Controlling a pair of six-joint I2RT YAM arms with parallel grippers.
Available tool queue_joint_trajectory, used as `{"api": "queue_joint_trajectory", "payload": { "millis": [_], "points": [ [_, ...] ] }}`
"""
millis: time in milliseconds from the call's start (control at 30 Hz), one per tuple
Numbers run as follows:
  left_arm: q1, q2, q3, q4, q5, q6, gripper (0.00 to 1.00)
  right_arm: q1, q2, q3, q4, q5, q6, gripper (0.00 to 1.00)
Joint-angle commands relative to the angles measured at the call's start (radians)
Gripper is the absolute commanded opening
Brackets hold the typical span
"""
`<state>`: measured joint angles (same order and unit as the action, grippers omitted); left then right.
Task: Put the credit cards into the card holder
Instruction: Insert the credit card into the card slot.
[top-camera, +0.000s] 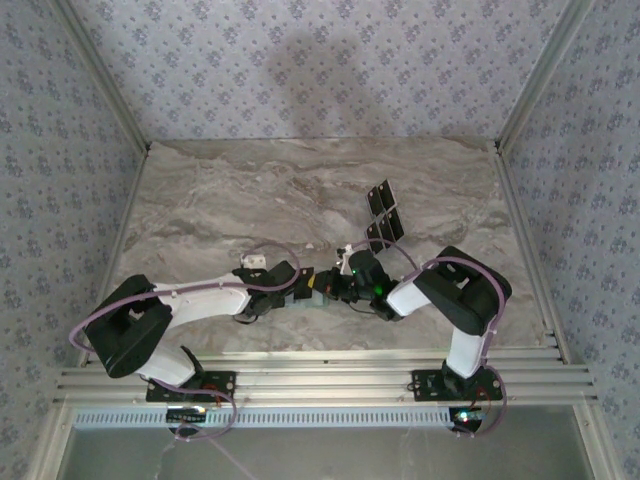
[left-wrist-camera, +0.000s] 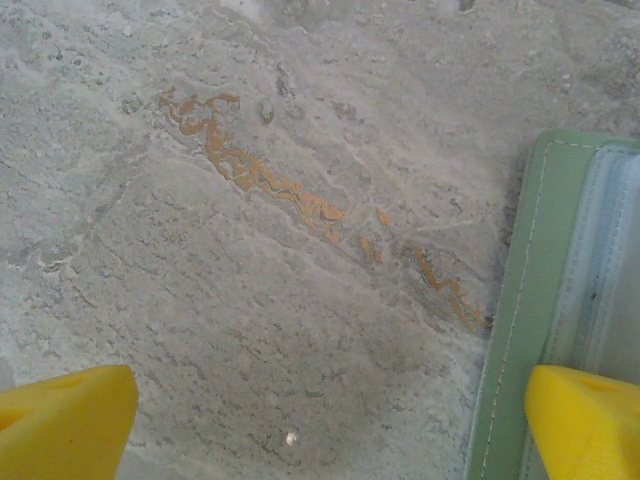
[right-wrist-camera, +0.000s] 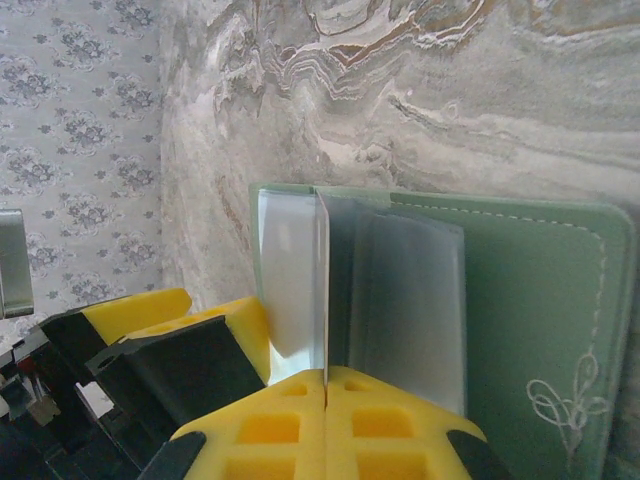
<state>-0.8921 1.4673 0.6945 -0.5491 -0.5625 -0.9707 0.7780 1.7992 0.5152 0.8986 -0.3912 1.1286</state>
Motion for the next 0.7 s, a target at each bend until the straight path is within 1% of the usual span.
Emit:
{"api": "queue_joint_trajectory", "payload": {
  "millis": [0,333,667],
  "points": [
    [-0.004,0.009,-0.026,-0.043,0.007,-0.003,1.00,0.005,0.021,-0.013,0.011,-0.009,-0.027,0.00],
    [-0.004,0.005,-0.029,-0.043,0.004,-0.005,1.00,0.006,0.027,-0.035,0.017,-0.012,-0.034,0.00],
    [-0.004,0.007,-0.026,-0.043,0.004,-0.005,1.00,0.021,0.060,-0.014,0.017,-0.027,-0.034,0.00]
  ]
}}
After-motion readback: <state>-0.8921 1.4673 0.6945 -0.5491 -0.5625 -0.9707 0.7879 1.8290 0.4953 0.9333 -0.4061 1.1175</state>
